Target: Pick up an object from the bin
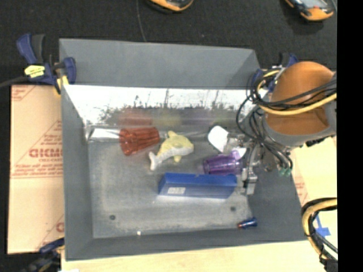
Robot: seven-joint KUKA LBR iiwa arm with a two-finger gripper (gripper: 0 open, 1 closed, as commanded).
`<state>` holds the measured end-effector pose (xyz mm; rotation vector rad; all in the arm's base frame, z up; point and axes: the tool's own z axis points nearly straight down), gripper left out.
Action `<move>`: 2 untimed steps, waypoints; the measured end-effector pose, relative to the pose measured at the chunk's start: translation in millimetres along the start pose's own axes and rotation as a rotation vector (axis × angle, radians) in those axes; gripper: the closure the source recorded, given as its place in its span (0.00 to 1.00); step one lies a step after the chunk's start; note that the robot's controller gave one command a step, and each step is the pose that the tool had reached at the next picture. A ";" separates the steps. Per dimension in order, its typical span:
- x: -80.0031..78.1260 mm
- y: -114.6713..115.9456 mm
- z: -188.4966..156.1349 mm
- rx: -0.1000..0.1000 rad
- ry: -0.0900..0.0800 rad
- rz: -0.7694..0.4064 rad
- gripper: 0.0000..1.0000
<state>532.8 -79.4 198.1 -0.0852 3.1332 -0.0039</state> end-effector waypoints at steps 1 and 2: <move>8.9 2.4 35.7 0.002 -0.004 -0.044 0.00; -5.7 17.7 71.6 0.001 -0.002 -0.070 0.00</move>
Offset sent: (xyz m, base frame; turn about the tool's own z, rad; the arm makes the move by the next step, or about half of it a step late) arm 0.0048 0.0197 -0.0711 -0.0702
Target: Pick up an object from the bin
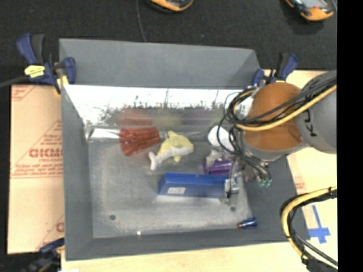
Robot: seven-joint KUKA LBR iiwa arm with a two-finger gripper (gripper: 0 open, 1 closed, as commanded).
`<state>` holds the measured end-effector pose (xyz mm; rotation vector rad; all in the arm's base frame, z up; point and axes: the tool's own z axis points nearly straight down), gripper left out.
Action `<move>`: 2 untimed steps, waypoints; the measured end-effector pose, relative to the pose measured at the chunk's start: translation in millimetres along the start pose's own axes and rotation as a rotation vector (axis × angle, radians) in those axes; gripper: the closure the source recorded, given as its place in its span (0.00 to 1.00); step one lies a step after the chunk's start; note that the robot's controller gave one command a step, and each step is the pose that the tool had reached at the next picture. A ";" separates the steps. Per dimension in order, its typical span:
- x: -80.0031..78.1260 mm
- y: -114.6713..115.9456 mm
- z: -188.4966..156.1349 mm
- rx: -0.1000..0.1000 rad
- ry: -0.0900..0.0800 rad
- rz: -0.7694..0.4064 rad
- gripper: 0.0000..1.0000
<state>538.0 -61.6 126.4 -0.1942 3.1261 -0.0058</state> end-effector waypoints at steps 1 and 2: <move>-4.9 -3.8 18.1 0.000 -0.006 0.045 0.00; -32.6 2.9 -10.9 0.000 -0.003 0.022 0.00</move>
Offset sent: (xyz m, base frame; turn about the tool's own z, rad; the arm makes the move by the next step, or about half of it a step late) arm 0.0500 0.0166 0.0413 -0.0671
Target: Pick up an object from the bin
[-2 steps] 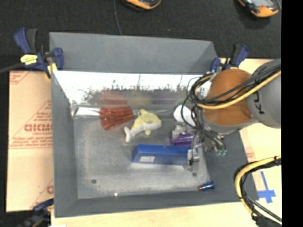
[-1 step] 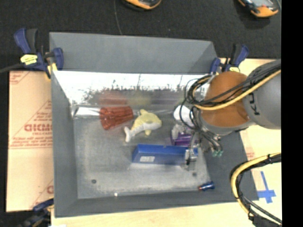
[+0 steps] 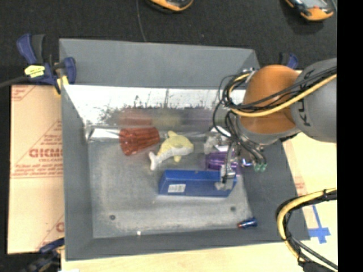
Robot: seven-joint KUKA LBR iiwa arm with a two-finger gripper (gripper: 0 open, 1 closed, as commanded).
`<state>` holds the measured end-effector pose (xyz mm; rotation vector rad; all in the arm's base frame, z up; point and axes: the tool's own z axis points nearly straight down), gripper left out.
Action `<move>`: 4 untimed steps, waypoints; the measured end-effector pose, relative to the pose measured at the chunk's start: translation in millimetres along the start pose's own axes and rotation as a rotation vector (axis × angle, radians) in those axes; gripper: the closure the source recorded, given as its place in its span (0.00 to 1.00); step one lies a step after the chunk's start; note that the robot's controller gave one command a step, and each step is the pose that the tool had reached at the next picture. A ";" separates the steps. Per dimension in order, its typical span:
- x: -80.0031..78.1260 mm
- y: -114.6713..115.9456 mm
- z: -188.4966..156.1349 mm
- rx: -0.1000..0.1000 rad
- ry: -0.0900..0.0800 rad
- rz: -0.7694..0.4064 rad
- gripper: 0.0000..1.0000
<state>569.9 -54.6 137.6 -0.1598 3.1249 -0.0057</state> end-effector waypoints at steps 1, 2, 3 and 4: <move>6.8 -9.3 26.8 -0.001 -0.005 -0.030 0.00; 5.7 -19.5 48.1 -0.002 -0.008 0.145 0.00; -9.2 -19.8 63.7 -0.006 -0.006 0.098 1.00; -9.2 -19.8 63.7 -0.005 -0.006 0.097 1.00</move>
Offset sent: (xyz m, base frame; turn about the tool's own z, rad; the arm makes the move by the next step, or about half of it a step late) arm 0.0019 -0.0354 -0.0676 -0.1830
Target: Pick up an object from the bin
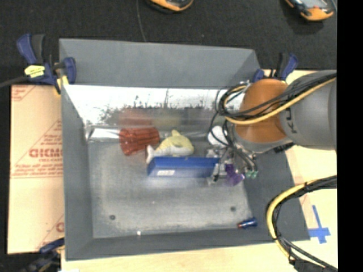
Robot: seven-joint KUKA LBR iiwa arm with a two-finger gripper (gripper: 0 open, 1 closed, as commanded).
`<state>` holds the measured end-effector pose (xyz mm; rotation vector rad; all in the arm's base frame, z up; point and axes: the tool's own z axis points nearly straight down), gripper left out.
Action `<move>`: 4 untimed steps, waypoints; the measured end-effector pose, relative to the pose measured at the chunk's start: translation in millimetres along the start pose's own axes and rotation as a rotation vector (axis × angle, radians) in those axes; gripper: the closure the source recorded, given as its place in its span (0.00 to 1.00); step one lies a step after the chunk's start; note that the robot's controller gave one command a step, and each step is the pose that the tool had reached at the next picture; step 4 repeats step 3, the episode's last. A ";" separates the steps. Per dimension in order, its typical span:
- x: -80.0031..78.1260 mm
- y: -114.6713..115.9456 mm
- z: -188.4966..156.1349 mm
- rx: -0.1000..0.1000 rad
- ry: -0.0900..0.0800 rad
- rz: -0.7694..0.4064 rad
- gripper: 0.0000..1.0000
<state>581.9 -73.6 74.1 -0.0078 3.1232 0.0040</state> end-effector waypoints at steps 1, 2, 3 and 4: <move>13.4 0.9 -51.7 0.000 0.007 0.004 1.00; 11.8 1.1 -129.1 0.001 0.005 -0.038 1.00; 6.2 -1.4 -196.9 0.001 0.004 -0.029 1.00; 6.2 -1.4 -196.9 0.001 0.004 -0.029 1.00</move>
Offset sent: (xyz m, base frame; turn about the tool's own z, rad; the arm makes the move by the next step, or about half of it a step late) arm -0.0155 0.0022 0.1800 -0.0743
